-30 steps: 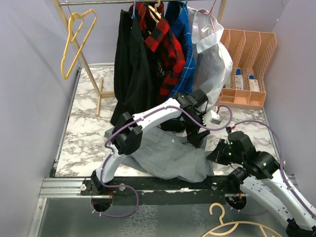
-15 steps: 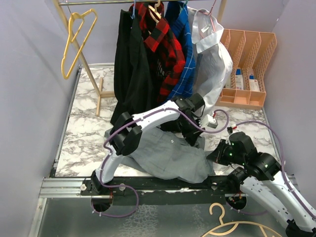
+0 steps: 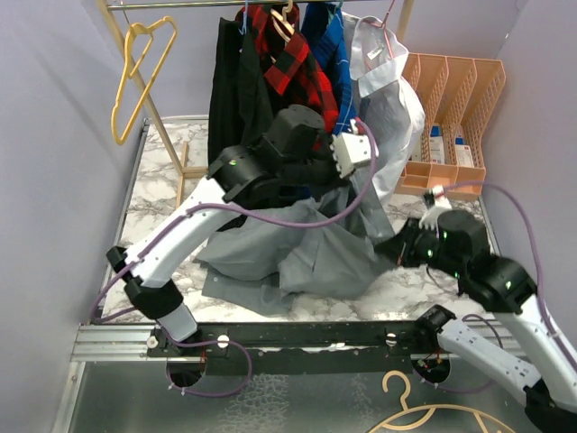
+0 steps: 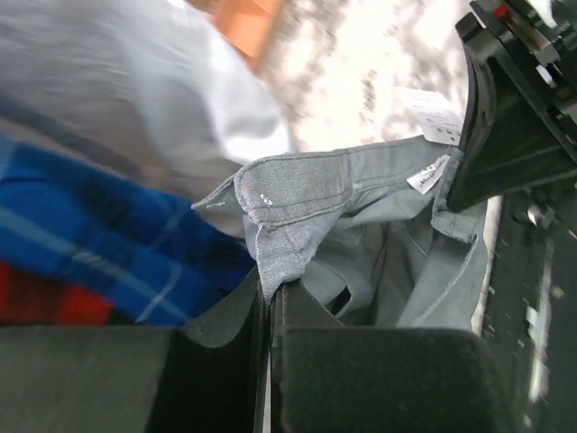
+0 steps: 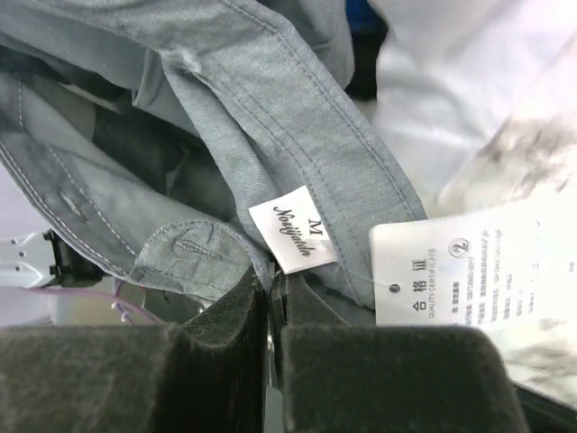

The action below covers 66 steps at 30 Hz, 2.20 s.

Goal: Place the shirt on the hanger
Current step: Adjust the shirt at the center of the board.

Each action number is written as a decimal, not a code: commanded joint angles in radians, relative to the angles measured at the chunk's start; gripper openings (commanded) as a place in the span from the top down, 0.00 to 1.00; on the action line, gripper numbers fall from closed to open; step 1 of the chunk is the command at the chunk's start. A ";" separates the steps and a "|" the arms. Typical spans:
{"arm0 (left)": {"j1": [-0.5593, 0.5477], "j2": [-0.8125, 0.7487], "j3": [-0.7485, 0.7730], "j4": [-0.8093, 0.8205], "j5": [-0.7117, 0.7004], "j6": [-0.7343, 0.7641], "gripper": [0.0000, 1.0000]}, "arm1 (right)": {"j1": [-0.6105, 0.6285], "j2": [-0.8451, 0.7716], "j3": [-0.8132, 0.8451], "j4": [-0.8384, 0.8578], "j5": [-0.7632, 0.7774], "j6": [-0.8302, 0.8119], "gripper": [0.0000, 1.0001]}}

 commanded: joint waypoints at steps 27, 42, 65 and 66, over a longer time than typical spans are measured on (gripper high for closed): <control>0.035 -0.207 0.257 0.608 -0.990 0.259 1.00 | 0.007 0.873 1.289 0.355 -0.108 -0.846 0.99; 0.309 -0.852 -1.142 0.576 -0.723 0.116 1.00 | 0.049 0.432 0.234 0.401 -0.333 -0.743 0.99; 0.372 -0.859 -1.412 0.433 -0.584 0.082 1.00 | 0.980 0.537 -0.091 0.435 0.667 -0.114 0.08; 0.375 -0.856 -1.414 0.441 -0.590 0.083 1.00 | 0.994 0.543 -0.053 0.408 0.663 -0.114 0.08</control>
